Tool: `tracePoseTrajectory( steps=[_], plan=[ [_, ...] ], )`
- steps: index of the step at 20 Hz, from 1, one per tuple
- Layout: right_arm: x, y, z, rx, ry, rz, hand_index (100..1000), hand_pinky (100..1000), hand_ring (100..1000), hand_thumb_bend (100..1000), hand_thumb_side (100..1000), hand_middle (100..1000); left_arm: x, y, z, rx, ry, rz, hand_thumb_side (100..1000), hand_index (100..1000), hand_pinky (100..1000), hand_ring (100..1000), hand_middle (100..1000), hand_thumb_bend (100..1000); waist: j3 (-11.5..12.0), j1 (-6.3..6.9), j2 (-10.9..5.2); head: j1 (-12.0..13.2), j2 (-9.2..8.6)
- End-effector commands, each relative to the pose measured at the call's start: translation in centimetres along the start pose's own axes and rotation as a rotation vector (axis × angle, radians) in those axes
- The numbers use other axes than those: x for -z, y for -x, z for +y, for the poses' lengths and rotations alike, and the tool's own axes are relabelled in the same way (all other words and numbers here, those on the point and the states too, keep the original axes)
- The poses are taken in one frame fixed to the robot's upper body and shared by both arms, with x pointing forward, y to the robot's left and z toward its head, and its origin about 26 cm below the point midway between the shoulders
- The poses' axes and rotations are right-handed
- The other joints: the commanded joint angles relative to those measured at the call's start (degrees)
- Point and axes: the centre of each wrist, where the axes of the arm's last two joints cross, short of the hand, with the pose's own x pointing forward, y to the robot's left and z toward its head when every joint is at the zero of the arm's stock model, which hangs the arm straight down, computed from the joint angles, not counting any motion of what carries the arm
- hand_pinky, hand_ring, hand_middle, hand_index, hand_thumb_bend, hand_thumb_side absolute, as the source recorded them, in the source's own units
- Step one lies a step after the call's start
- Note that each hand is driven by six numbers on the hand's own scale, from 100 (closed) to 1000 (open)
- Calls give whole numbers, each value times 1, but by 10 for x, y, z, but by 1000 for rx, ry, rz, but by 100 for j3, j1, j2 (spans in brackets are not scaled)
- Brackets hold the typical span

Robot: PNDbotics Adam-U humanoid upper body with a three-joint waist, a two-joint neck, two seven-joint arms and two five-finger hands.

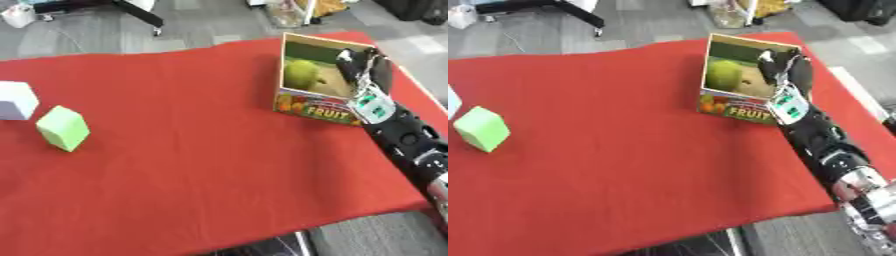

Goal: Pick up the objects with one hand, pass them to the other hand, and then place them into the box on the other side of the table.

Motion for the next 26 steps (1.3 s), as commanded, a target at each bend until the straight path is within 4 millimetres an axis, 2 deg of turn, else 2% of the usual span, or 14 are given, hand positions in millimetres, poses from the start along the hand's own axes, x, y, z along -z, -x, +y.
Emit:
tracePoseTrajectory(
  steps=[1, 5, 6, 8, 10, 11, 12, 16, 18, 19, 22, 26],
  plan=[
    [10, -6, -17, 36, 44, -39, 849, 357, 478, 100, 757, 541, 2, -6, 3, 17, 2, -18, 789, 728, 798, 634, 623, 112, 2, -58, -63, 10, -13],
    [1, -28, -30, 128, 58, -154, 852, 360, 480, 100, 696, 536, 1, -6, 3, 30, 7, -6, 790, 727, 797, 632, 620, 106, -4, -52, -62, 100, -13],
    [-3, -35, -33, 158, 58, -189, 853, 360, 480, 100, 692, 536, 1, -6, 4, 34, 8, -2, 791, 727, 797, 632, 620, 106, -10, -51, -61, 125, -13],
    [-18, -51, -40, 220, 47, -276, 861, 369, 485, 100, 625, 546, 1, -6, 4, 44, 12, 5, 791, 729, 797, 630, 619, 104, -17, -48, -55, 176, -13],
    [-38, -69, -49, 278, 24, -376, 868, 378, 491, 100, 575, 560, 1, -6, 4, 57, 17, 12, 789, 730, 796, 631, 619, 102, -34, -42, -44, 246, -13],
    [-48, -76, -53, 293, 8, -417, 885, 397, 508, 100, 627, 596, 1, -6, 5, 66, 19, 16, 779, 732, 797, 633, 621, 100, -45, -38, -41, 286, -13],
    [-61, -85, -58, 311, -16, -481, 887, 400, 512, 100, 533, 601, 2, -6, 6, 77, 22, 21, 785, 732, 797, 633, 621, 100, -60, -34, -42, 333, -13],
    [-118, -109, -77, 335, -182, -720, 953, 476, 596, 100, 476, 750, 3, -8, 11, 154, 35, 46, 759, 740, 798, 640, 628, 100, -129, -6, -43, 719, -13],
    [-142, -116, -85, 326, -282, -838, 971, 503, 630, 100, 441, 791, 5, -10, 13, 197, 55, 57, 749, 744, 800, 644, 632, 100, -179, 19, -47, 998, -13],
    [-151, -119, -88, 314, -324, -885, 978, 511, 638, 100, 360, 796, 6, -11, 14, 218, 69, 61, 744, 746, 799, 645, 632, 100, -200, 29, -54, 1124, -13],
    [-172, -121, -95, 252, -435, -997, 987, 522, 649, 100, 366, 814, 14, -17, 22, 328, 134, 64, 685, 754, 798, 648, 639, 100, -261, 48, -79, 1460, -13],
    [-187, -118, -89, 215, -517, -1052, 987, 527, 649, 100, 351, 815, 30, -26, 31, 499, 265, 68, 644, 777, 799, 660, 656, 129, -340, 51, -92, 1702, -13]
  ],
)
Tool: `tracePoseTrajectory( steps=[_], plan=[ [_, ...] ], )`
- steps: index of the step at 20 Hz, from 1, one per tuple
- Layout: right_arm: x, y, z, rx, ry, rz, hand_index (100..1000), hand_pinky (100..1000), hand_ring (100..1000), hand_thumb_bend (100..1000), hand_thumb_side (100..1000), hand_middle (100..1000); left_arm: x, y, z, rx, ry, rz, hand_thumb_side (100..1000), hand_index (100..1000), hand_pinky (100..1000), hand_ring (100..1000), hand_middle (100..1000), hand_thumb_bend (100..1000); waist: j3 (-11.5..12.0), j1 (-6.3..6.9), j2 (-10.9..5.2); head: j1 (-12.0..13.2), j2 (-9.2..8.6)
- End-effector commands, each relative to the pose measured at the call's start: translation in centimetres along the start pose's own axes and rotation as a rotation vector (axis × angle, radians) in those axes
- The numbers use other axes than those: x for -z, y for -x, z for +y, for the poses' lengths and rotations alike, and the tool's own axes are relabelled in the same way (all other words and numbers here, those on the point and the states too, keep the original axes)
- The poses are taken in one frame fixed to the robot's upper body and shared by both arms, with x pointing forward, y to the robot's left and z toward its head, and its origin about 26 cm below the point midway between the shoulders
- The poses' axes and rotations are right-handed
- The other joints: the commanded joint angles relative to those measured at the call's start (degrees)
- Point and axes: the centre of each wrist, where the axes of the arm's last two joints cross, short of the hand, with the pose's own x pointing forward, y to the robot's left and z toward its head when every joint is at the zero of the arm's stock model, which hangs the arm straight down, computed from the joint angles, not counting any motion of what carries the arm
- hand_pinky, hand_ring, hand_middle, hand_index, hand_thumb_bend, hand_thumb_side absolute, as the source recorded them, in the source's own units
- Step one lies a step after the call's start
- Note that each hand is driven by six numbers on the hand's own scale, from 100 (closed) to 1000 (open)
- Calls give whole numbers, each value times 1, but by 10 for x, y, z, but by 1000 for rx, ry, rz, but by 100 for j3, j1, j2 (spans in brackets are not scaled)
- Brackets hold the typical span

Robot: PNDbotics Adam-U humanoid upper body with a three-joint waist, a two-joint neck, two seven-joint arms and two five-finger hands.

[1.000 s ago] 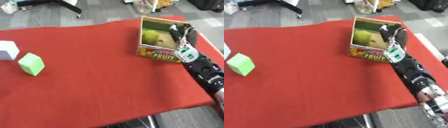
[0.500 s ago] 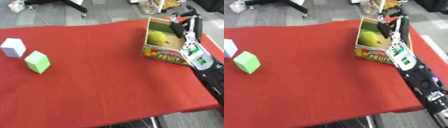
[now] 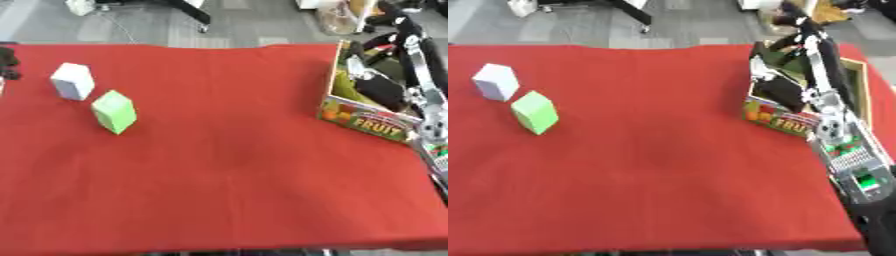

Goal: Pick up the objects with one hand, pass them to the other hand, and then place them into the box on the other side of the table.

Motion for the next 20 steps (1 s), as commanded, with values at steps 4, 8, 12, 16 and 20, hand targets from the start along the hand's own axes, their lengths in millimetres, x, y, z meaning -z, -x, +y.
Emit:
tracePoseTrajectory(
  steps=[4, 8, 12, 16, 20],
  plan=[
    [-6, -13, 11, -16, -71, -68, 982, 527, 645, 100, 435, 809, 24, -8, 27, 307, 247, 10, 604, 816, 799, 685, 690, 234, -90, 52, -92, 261, -13],
    [-10, -15, 21, 31, -84, -72, 979, 521, 639, 100, 493, 800, 42, -9, 32, 530, 437, 33, 545, 855, 803, 726, 732, 450, -194, 33, -64, 275, -13],
    [-14, -13, 29, 67, -90, -55, 976, 516, 634, 100, 519, 791, 62, 4, 29, 763, 627, 105, 508, 888, 815, 765, 771, 636, -280, 25, -46, 306, -14],
    [-16, -11, 35, 93, -96, -44, 971, 512, 628, 100, 531, 779, 79, 17, 25, 922, 731, 130, 386, 905, 818, 785, 783, 733, -350, 20, -30, 372, -13],
    [-20, -8, 42, 120, -98, -26, 967, 507, 624, 100, 549, 771, 91, 31, 20, 1055, 742, 107, 320, 924, 825, 808, 801, 809, -448, 16, -22, 404, -27]
  ],
)
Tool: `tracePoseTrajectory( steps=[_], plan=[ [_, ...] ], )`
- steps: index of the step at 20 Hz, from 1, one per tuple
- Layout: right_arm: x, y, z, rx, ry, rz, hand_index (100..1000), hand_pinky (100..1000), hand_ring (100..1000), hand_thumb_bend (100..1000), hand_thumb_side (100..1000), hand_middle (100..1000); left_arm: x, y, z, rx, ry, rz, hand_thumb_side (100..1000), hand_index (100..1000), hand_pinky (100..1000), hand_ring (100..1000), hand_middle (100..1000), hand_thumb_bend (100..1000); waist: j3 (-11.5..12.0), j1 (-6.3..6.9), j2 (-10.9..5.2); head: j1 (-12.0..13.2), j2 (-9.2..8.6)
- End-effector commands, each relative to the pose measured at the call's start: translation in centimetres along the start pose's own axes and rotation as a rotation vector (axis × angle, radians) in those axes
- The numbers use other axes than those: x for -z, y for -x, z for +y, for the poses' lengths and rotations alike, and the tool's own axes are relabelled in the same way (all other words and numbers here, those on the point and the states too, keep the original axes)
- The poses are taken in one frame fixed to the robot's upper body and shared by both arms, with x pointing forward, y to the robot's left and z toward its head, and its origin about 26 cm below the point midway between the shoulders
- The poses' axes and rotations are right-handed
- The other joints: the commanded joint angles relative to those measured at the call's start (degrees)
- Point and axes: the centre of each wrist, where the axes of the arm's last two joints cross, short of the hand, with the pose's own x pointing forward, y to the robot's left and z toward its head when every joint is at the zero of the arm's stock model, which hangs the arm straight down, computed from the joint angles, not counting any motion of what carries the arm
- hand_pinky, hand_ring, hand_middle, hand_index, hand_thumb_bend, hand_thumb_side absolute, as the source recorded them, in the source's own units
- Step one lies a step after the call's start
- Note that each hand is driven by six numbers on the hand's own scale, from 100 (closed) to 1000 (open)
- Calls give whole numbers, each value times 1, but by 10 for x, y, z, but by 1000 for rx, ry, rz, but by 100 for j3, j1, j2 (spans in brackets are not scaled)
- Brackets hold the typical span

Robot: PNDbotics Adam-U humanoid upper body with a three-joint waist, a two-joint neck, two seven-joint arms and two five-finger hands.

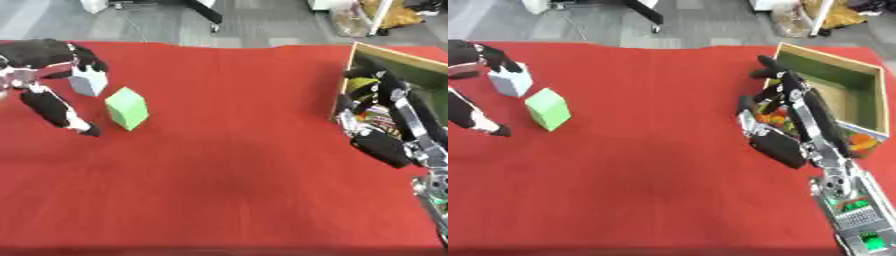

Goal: Pick up the objects with one hand, pass them to the other hand, and then place them into the box on the other side of the table.

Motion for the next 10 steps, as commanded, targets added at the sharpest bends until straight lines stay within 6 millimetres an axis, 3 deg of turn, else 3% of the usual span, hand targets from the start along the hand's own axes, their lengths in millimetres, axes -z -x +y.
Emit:
tracePoseTrajectory(
  steps=[1, 4, 10],
  plan=[
    [0, 0, 1, 19, 16, -4, 967, 506, 623, 100, 541, 770, 8, 9, 1, 108, -5, 21, 321, 927, 829, 815, 806, 813, -24, 12, -22, 40, -31],
    [0, 2, 4, 33, 20, -1, 966, 504, 621, 100, 553, 766, 19, 10, -5, 152, -13, 6, 315, 941, 838, 831, 822, 859, -61, -2, -5, 75, -32],
    [-1, 3, 6, 48, 34, 8, 962, 500, 616, 100, 555, 758, 34, 8, -15, 212, 6, -15, 251, 946, 844, 845, 830, 843, -135, -27, 43, 122, -42]
  ],
)
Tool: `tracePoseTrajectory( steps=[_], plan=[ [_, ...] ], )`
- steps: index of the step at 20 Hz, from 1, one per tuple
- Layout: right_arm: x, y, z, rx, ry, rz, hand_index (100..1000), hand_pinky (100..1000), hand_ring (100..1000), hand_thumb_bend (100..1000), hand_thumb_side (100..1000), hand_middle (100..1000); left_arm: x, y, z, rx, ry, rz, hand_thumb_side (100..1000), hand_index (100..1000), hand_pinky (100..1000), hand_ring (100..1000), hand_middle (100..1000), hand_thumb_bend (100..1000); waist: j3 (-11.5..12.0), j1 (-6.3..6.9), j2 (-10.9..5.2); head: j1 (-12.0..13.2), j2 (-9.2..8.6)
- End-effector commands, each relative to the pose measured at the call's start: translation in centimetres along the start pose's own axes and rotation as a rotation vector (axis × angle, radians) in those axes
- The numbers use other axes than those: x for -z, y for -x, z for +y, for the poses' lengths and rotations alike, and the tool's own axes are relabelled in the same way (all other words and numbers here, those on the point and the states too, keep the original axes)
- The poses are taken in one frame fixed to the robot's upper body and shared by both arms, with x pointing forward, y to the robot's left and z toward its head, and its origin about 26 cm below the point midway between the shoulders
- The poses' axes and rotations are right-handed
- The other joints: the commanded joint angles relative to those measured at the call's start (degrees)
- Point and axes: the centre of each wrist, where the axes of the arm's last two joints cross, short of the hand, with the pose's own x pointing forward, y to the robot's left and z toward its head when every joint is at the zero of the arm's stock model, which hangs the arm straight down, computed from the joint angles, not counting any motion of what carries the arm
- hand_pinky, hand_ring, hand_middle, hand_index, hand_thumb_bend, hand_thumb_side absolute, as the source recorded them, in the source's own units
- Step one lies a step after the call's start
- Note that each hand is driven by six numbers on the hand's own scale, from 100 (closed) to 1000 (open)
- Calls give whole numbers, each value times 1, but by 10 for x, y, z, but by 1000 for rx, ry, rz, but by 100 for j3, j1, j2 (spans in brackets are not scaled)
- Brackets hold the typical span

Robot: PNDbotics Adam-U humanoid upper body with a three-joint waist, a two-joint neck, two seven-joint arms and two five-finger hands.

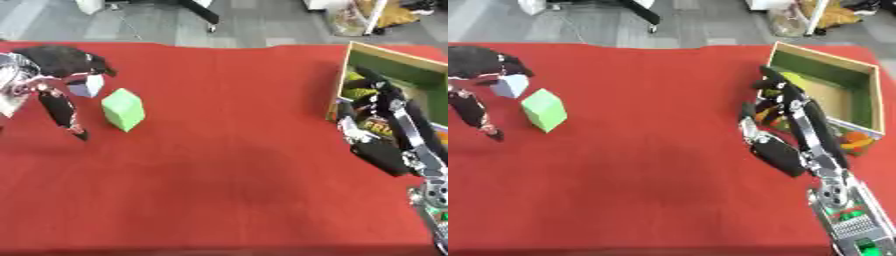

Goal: Pick up the objects with one hand, pass them to the other hand, and then place them into the box on the other side of the table.

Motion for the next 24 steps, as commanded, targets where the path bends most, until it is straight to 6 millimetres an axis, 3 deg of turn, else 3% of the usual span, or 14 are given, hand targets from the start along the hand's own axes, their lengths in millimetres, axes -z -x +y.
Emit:
tracePoseTrajectory(
  steps=[1, 11, 24],
  plan=[
    [2, -2, -2, 5, 17, -9, 962, 500, 616, 100, 554, 757, 1, 6, 6, 48, -15, 15, 240, 947, 844, 847, 831, 841, -21, -28, 37, 36, -39],
    [4, -3, 1, 33, 26, -14, 958, 495, 611, 100, 567, 745, 13, 9, 2, 107, -69, 74, 103, 942, 841, 846, 826, 769, -179, -65, 169, 104, -103],
    [5, -3, 6, 63, 27, -13, 954, 492, 609, 100, 584, 727, 28, 4, -2, 83, -104, 91, 100, 893, 834, 813, 779, 673, -332, -104, 303, 167, -131]
  ],
)
